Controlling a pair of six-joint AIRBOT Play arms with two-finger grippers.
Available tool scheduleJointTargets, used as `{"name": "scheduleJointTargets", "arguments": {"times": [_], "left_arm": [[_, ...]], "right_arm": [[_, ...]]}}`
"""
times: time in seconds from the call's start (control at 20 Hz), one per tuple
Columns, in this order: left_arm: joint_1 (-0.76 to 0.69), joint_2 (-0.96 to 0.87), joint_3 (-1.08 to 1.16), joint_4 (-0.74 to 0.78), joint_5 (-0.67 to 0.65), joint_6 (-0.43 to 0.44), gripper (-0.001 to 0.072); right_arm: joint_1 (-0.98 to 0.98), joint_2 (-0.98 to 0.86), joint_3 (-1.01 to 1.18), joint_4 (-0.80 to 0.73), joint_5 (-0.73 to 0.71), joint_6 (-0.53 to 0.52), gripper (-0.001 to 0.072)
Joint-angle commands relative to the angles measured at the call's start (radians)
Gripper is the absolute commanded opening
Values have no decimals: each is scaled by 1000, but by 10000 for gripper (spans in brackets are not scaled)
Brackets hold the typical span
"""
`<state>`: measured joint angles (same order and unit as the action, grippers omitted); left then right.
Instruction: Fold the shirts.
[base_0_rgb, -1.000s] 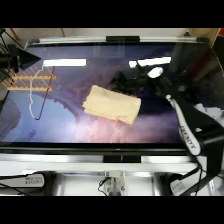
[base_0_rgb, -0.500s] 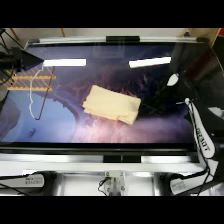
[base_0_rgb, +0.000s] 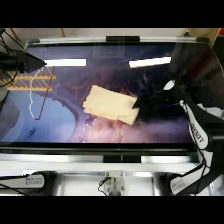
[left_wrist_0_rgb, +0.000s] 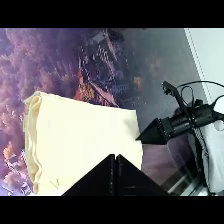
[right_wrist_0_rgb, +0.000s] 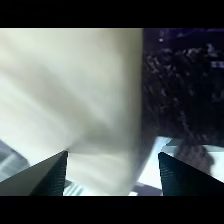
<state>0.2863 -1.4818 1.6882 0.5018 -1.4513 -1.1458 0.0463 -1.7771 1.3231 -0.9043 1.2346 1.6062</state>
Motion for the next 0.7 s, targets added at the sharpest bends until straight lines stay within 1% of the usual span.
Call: {"name": "scheduleJointTargets", "arguments": {"times": [0.0, 0.05, 0.1, 0.15, 0.2, 0.25, 0.4, 0.65], "left_arm": [[-14, 0, 0, 0, -26, 2, 37], [-18, 0, 0, 0, -26, 3, 38], [-19, 0, 0, 0, -26, 9, 38], [-21, 0, 0, 0, -26, 9, 38], [-21, 0, 0, 0, -26, 8, 37], [-21, 0, 0, 0, -26, 8, 37], [-21, -2, 0, 0, -26, 8, 38], [-21, -12, 0, 0, -27, 8, 37]], "right_arm": [[11, -48, -2, 73, -40, -36, 671], [22, -56, -2, 90, -41, -62, 586], [38, -62, -2, 99, -52, -86, 433], [52, -63, -2, 102, -69, -100, 244], [55, -63, 5, 107, -76, -116, 125], [54, -61, 23, 124, -69, -137, 66], [1, -9, 107, 166, -31, -207, 66], [-209, 158, 276, 142, 98, -197, 66]]}}
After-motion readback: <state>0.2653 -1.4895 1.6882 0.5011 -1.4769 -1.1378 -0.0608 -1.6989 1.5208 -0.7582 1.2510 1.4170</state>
